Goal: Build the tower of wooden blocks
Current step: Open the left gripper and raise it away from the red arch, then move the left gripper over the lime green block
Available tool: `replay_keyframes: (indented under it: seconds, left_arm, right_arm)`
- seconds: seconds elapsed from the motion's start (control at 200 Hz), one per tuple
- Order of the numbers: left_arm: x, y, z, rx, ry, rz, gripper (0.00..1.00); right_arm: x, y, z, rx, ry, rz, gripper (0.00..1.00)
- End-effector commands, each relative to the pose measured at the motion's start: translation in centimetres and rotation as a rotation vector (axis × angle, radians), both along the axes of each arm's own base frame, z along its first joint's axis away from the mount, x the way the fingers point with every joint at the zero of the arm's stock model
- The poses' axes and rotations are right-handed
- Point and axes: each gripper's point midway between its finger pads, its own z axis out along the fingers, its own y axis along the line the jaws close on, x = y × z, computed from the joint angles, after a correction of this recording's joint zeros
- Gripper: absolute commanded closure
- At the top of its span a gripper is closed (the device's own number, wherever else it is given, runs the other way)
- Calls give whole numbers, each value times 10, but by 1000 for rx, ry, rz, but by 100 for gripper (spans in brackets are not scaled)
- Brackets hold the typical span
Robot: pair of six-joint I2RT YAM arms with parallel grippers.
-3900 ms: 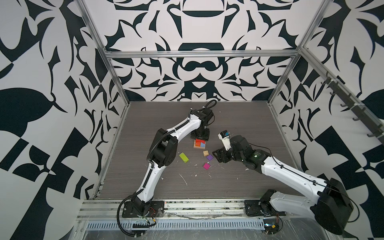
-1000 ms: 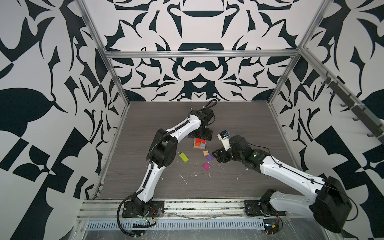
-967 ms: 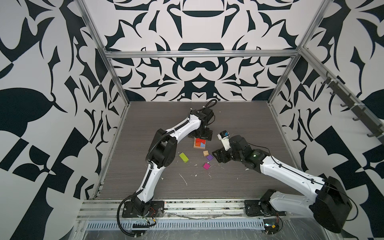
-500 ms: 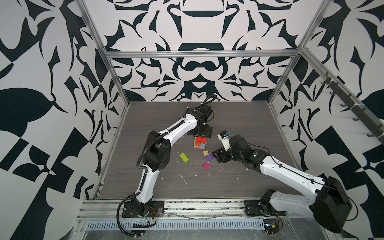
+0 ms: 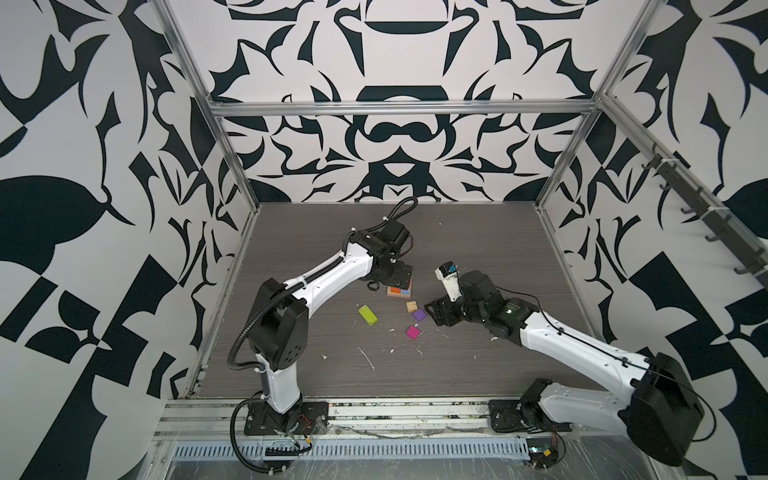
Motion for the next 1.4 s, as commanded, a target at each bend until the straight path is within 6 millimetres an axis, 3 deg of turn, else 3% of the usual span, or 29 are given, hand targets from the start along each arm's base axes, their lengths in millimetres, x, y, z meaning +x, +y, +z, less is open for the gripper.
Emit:
replay_keyframes:
  seconds: [0.0, 0.37, 0.635, 1.0, 1.395]
  left_arm:
    - [-13, 4, 9, -53, -30, -11, 0]
    - [-63, 22, -3, -186, 38, 33, 0]
    - [-90, 33, -32, -220, 119, 86, 1]
    - [-101, 30, -69, -278, 182, 135, 0]
    - [-94, 24, -86, -271, 187, 146, 0]
  right_arm:
    - [9, 6, 16, 16, -39, 5, 22]
    - [11, 11, 8, 20, -18, 13, 22]
    - [11, 9, 6, 19, -19, 2, 22]
    - [14, 6, 10, 23, -39, -23, 22]
    - [15, 4, 12, 26, -48, -33, 22]
